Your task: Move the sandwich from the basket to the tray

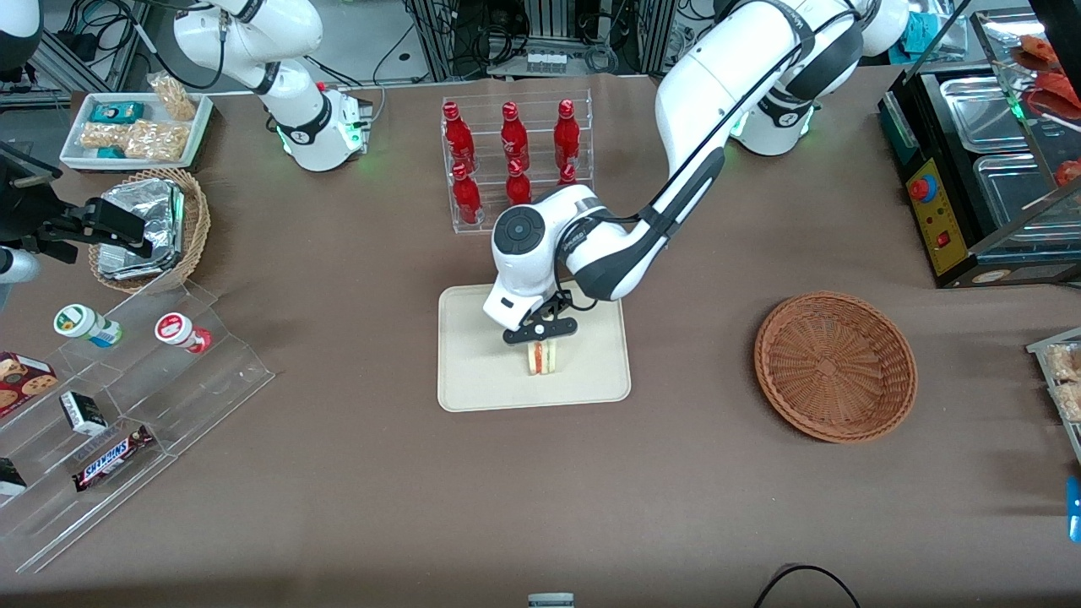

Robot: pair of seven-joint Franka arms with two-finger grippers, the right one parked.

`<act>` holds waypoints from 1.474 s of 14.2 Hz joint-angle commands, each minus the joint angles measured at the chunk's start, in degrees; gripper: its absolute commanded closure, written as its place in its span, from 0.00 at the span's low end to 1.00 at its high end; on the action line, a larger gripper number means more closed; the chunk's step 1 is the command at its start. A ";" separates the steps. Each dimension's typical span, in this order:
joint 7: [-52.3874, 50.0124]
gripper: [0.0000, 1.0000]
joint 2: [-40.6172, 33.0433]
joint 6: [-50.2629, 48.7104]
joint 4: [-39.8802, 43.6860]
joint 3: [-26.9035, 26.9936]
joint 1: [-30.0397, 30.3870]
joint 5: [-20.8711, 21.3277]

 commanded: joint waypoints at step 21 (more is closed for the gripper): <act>16.18 0.00 -29.81 -22.18 -14.58 0.32 21.59 -5.48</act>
